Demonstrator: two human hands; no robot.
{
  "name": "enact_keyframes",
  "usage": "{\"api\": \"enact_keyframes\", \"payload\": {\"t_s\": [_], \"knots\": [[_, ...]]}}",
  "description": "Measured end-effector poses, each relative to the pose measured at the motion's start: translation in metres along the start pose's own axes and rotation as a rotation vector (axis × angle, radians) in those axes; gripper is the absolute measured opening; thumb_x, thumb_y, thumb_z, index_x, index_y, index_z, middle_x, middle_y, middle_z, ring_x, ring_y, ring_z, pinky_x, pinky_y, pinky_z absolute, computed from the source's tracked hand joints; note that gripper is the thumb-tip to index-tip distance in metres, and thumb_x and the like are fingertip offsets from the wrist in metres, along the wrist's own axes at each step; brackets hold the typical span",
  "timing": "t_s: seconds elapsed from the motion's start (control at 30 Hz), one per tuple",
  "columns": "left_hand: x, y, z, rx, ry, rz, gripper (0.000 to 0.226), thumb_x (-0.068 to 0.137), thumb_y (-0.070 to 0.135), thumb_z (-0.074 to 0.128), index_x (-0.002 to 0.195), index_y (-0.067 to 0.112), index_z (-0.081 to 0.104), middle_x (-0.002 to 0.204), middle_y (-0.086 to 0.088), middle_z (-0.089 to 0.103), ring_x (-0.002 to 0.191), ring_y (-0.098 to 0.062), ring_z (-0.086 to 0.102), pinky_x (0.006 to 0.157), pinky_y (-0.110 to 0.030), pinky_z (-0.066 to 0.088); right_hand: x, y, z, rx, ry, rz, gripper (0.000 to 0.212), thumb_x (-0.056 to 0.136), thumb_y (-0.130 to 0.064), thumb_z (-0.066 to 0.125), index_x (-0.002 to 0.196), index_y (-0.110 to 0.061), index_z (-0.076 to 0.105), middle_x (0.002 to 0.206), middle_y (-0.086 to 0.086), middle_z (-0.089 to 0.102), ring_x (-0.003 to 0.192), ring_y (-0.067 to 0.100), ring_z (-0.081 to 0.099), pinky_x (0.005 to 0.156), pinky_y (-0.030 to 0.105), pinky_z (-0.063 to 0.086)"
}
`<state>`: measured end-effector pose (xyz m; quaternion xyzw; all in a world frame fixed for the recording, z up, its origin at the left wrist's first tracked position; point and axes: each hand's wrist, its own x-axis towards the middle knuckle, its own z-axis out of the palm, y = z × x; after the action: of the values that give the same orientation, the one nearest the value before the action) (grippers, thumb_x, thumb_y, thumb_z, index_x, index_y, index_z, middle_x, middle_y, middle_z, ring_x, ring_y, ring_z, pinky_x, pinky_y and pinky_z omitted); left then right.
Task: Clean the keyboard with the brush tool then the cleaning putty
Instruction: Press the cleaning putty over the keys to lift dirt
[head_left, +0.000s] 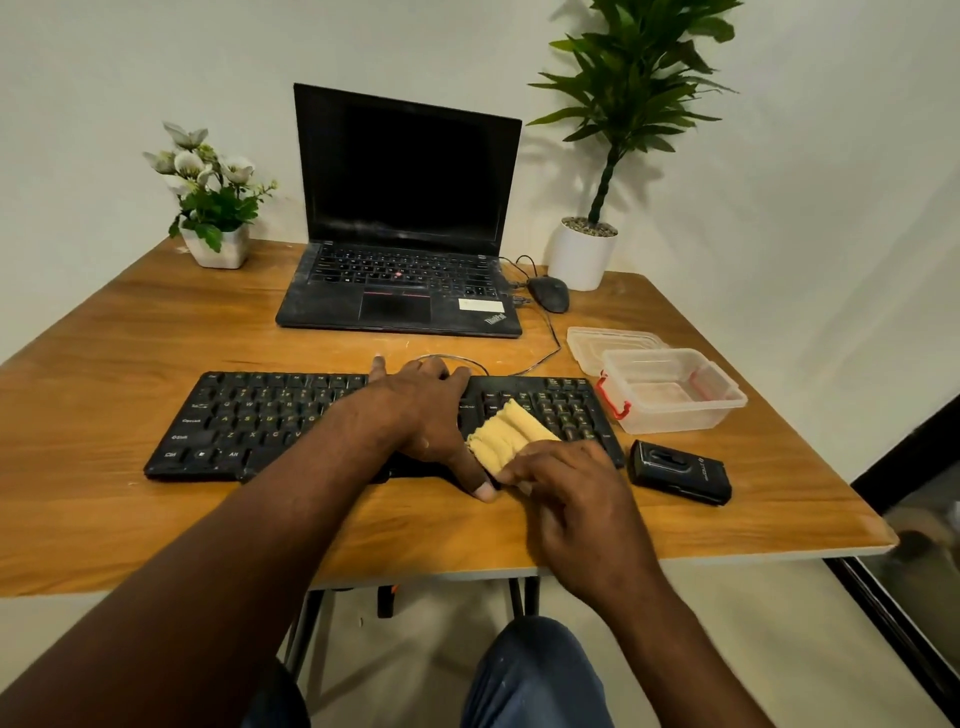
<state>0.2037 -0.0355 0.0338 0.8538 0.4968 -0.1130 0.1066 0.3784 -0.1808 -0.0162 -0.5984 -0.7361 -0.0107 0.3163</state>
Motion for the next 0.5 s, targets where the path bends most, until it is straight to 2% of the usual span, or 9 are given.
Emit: {"api": "enact_keyframes", "payload": {"t_s": [0.1, 0.13, 0.2, 0.27, 0.33, 0.4, 0.5], "knots": [[-0.002, 0.001, -0.001, -0.011, -0.018, -0.012, 0.156, 0.045, 0.094, 0.072, 0.165, 0.026, -0.002, 0.171, -0.005, 0.009, 0.158, -0.033, 0.009, 0.120, -0.073, -0.004, -0.005, 0.019, -0.015, -0.042, 0.008, 0.095, 0.048, 0.078, 0.009, 0.072, 0.099, -0.034, 0.076, 0.107, -0.024, 0.064, 0.108, 0.008, 0.052, 0.089, 0.013, 0.037], [-0.003, 0.001, -0.001, -0.018, -0.021, -0.016, 0.156, 0.045, 0.093, 0.072, 0.165, 0.026, -0.001, 0.171, -0.005, 0.008, 0.158, -0.034, 0.008, 0.120, -0.073, -0.003, -0.007, 0.025, -0.019, -0.051, 0.038, 0.137, 0.048, 0.078, 0.009, 0.073, 0.097, -0.035, 0.075, 0.105, -0.023, 0.064, 0.106, 0.009, 0.054, 0.088, 0.018, 0.042], [-0.005, 0.002, -0.001, -0.031, -0.025, -0.021, 0.156, 0.046, 0.093, 0.073, 0.165, 0.026, -0.001, 0.172, -0.005, 0.008, 0.158, -0.034, 0.007, 0.120, -0.072, -0.003, -0.009, 0.032, -0.024, -0.050, 0.140, 0.234, 0.047, 0.077, 0.011, 0.073, 0.096, -0.032, 0.075, 0.101, -0.016, 0.068, 0.103, 0.014, 0.059, 0.088, 0.032, 0.051], [-0.006, 0.003, -0.002, -0.024, -0.028, -0.025, 0.156, 0.045, 0.093, 0.073, 0.165, 0.025, 0.000, 0.172, -0.005, 0.007, 0.158, -0.034, 0.007, 0.121, -0.072, -0.003, -0.008, 0.026, -0.022, -0.024, 0.267, 0.313, 0.042, 0.080, 0.009, 0.071, 0.102, -0.026, 0.075, 0.104, -0.008, 0.070, 0.105, 0.017, 0.062, 0.090, 0.041, 0.055], [-0.006, 0.004, -0.004, -0.017, -0.036, -0.032, 0.155, 0.045, 0.093, 0.073, 0.165, 0.026, 0.000, 0.171, -0.006, 0.008, 0.158, -0.035, 0.008, 0.121, -0.071, -0.003, -0.003, 0.009, -0.012, 0.047, 0.320, 0.305, 0.040, 0.084, 0.006, 0.071, 0.113, -0.021, 0.073, 0.112, -0.005, 0.070, 0.109, 0.016, 0.062, 0.095, 0.039, 0.054], [-0.005, 0.005, -0.004, -0.013, -0.038, -0.037, 0.155, 0.045, 0.092, 0.074, 0.164, 0.026, 0.000, 0.171, -0.006, 0.008, 0.157, -0.034, 0.009, 0.122, -0.071, -0.001, 0.003, -0.010, 0.002, 0.098, 0.227, 0.231, 0.043, 0.087, 0.001, 0.070, 0.124, -0.020, 0.070, 0.118, -0.005, 0.067, 0.112, 0.013, 0.057, 0.097, 0.030, 0.049], [-0.005, 0.004, -0.004, -0.014, -0.036, -0.033, 0.154, 0.046, 0.091, 0.075, 0.164, 0.027, -0.001, 0.171, -0.005, 0.009, 0.157, -0.034, 0.010, 0.122, -0.070, 0.001, 0.000, -0.024, 0.019, 0.002, 0.084, 0.097, 0.047, 0.087, -0.001, 0.070, 0.129, -0.021, 0.070, 0.117, -0.005, 0.065, 0.111, 0.014, 0.053, 0.091, 0.022, 0.043]]}}
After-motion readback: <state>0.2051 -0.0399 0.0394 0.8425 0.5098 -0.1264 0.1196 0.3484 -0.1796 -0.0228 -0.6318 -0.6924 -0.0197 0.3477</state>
